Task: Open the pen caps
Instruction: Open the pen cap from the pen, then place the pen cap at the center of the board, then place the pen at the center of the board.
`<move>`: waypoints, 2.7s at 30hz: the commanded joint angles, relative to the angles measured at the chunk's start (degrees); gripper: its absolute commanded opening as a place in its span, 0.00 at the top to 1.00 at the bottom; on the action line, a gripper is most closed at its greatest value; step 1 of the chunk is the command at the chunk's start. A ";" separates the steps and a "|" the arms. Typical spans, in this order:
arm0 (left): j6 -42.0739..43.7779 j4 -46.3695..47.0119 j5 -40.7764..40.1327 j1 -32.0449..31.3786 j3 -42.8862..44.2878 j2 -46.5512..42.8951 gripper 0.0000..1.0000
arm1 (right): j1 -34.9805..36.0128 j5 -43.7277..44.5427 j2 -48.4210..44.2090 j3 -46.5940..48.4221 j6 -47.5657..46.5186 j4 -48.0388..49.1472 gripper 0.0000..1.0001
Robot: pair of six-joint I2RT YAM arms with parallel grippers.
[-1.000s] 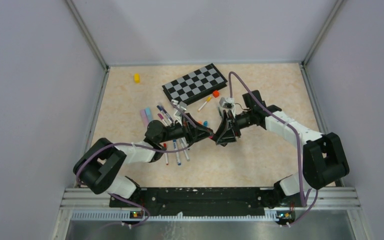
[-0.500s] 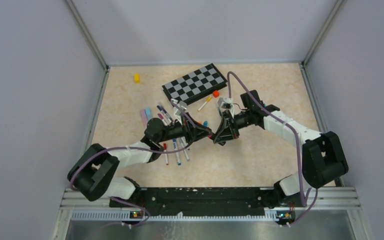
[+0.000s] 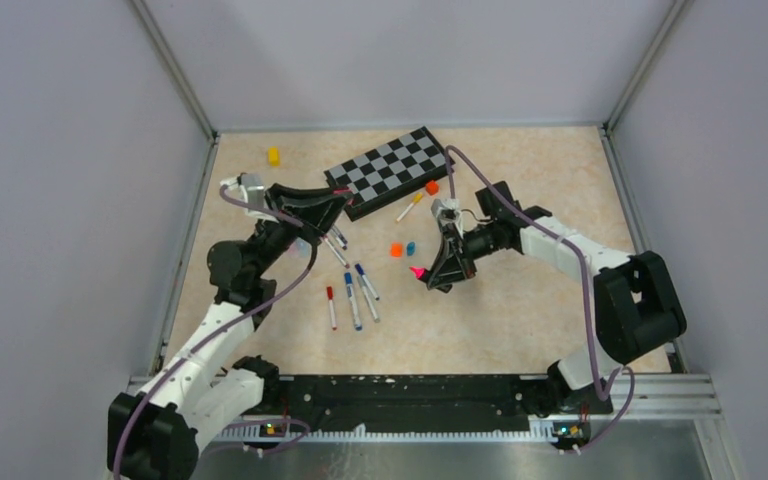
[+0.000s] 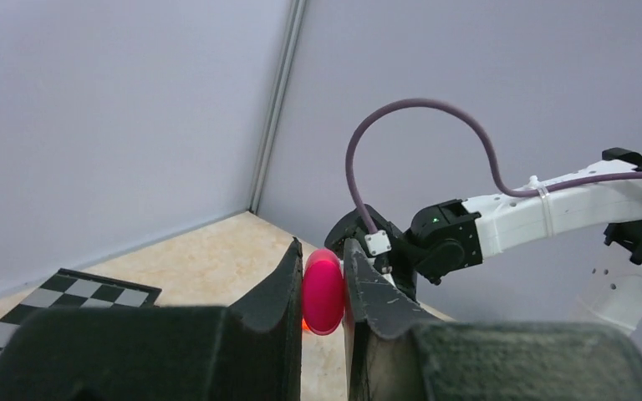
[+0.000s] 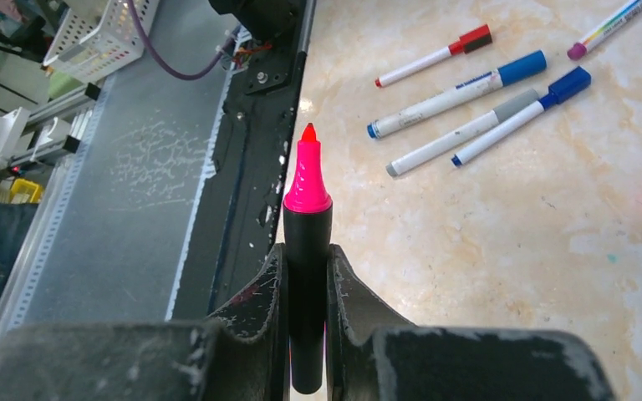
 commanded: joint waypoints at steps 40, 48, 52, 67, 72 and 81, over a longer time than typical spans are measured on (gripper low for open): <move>21.11 -41.21 -16.57 -25.09 15.45 34.64 1.00 | -37.82 48.97 -2.11 -6.73 30.96 26.20 1.00; 25.99 -49.67 -23.57 -27.70 25.83 44.11 1.00 | -40.71 46.45 0.73 -5.85 31.85 25.35 1.00; 27.94 -51.32 -26.33 -27.66 28.82 47.47 0.99 | -41.40 46.28 1.77 -5.71 32.15 25.33 1.00; 30.64 -54.13 -28.88 -27.86 36.06 55.07 0.93 | -42.13 45.71 7.13 -3.86 33.00 23.92 0.96; 30.89 -56.03 -28.81 -27.86 36.98 56.29 0.87 | -42.13 46.49 8.69 -2.56 33.17 23.36 0.92; 30.81 -56.06 -29.52 -28.18 37.16 56.14 0.76 | -42.12 47.02 11.27 -0.10 32.92 21.50 0.82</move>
